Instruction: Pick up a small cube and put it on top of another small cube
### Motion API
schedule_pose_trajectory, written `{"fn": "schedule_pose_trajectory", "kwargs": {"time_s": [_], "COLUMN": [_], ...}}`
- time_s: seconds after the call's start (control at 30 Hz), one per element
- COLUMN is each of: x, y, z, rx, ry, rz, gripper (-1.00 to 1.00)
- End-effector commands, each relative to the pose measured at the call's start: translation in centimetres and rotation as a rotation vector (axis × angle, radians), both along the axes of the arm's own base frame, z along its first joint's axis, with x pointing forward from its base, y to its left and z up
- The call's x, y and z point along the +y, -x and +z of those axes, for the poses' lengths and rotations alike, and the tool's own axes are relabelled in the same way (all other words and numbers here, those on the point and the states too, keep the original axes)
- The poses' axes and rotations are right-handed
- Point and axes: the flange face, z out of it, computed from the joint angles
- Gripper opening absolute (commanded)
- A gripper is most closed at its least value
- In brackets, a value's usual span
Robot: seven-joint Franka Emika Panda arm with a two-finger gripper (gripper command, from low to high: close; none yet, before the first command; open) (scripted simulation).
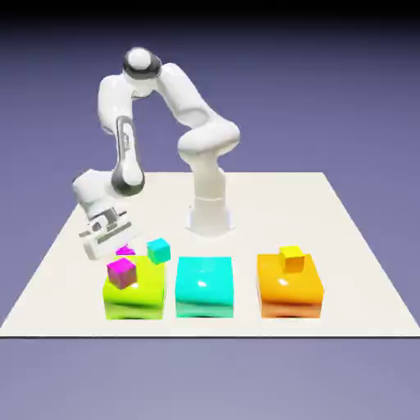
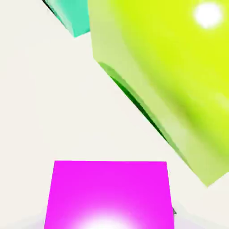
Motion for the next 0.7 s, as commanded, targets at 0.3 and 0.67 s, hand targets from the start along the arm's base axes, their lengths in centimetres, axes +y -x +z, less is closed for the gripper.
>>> {"fn": "schedule_pose_trajectory", "kwargs": {"time_s": [0.3, 0.67], "x": [-0.5, 4.5], "y": [-9.2, -17.5], "z": [10.9, 15.7], "rx": [0.018, -0.004], "ry": [0.027, -0.002], "rz": [-0.186, -0.284], "gripper": [-1.00, -1.00]}}
